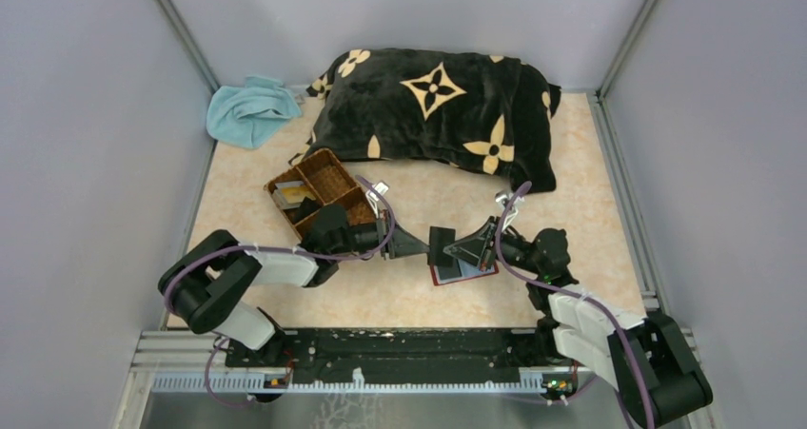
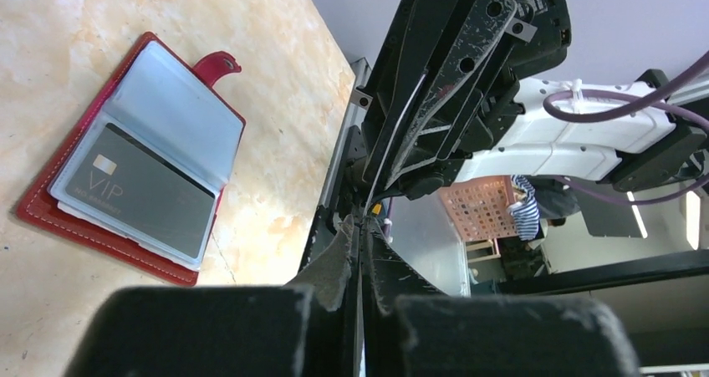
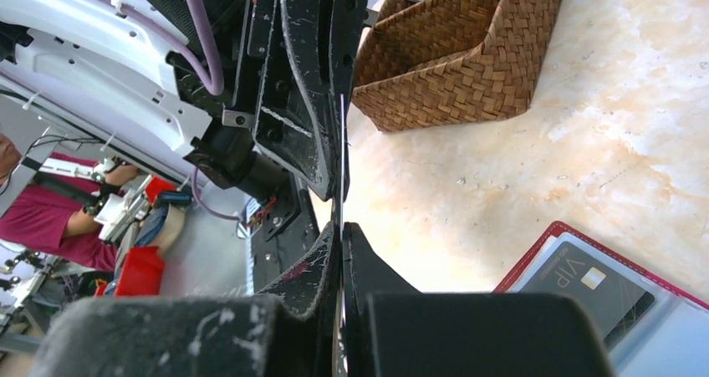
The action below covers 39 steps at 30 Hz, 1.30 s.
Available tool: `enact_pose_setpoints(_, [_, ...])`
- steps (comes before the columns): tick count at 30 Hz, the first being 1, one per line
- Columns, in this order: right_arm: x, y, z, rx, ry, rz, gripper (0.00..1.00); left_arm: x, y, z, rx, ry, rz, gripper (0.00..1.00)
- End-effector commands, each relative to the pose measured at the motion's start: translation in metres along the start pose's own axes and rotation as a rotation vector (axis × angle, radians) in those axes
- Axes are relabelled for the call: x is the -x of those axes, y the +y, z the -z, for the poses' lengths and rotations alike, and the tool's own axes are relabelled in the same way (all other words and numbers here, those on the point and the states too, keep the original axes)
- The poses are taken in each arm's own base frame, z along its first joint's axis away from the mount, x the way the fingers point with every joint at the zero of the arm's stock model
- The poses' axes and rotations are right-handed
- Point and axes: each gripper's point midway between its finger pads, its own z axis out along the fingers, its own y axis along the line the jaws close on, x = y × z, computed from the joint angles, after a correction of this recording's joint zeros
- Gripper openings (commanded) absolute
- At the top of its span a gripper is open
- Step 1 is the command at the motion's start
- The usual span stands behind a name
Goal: Take the credit cards out of the card holder
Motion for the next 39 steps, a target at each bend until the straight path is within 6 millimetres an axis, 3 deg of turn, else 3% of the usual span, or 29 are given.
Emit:
enact_pose_setpoints(1, [0.014, 0.01, -0.002, 0.034, -0.023, 0.065, 0.0, 0.001, -0.01, 0.001, -0.062, 0.016, -0.035, 0.08])
enact_pose_setpoints(5, [0.012, 0.013, 0.0, 0.035, -0.001, 0.06, 0.0, 0.006, -0.012, 0.009, -0.08, 0.026, -0.048, 0.36])
enact_pose_setpoints(7, [0.008, 0.015, 0.0, 0.046, 0.017, 0.052, 0.0, 0.011, -0.012, 0.016, -0.082, 0.02, -0.056, 0.44])
enact_pose_setpoints(10, [-0.007, 0.021, -0.003, 0.083, 0.079, 0.034, 0.0, 0.015, -0.015, 0.024, -0.093, 0.02, -0.073, 0.49])
enact_pose_setpoints(14, [-0.047, 0.034, -0.017, 0.139, 0.273, -0.001, 0.0, 0.013, -0.025, 0.025, -0.133, 0.074, -0.109, 0.51])
enact_pose_setpoints(17, [-0.054, 0.038, -0.018, 0.161, 0.294, -0.012, 0.0, 0.006, -0.033, 0.028, -0.181, 0.126, -0.139, 0.56])
enact_pose_setpoints(21, [-0.05, 0.04, -0.018, 0.154, 0.301, 0.004, 0.0, -0.007, -0.04, 0.036, -0.221, 0.191, -0.153, 0.58])
enact_pose_setpoints(29, [-0.045, 0.045, -0.022, 0.17, 0.31, 0.004, 0.0, -0.029, -0.029, 0.039, -0.188, 0.264, -0.151, 0.56])
enact_pose_setpoints(34, [-0.047, 0.043, -0.022, 0.168, 0.321, -0.011, 0.0, -0.032, -0.027, 0.033, -0.18, 0.28, -0.154, 0.51])
enact_pose_setpoints(39, [-0.047, 0.043, -0.022, 0.161, 0.327, -0.021, 0.0, -0.034, -0.025, 0.026, -0.182, 0.3, -0.15, 0.37])
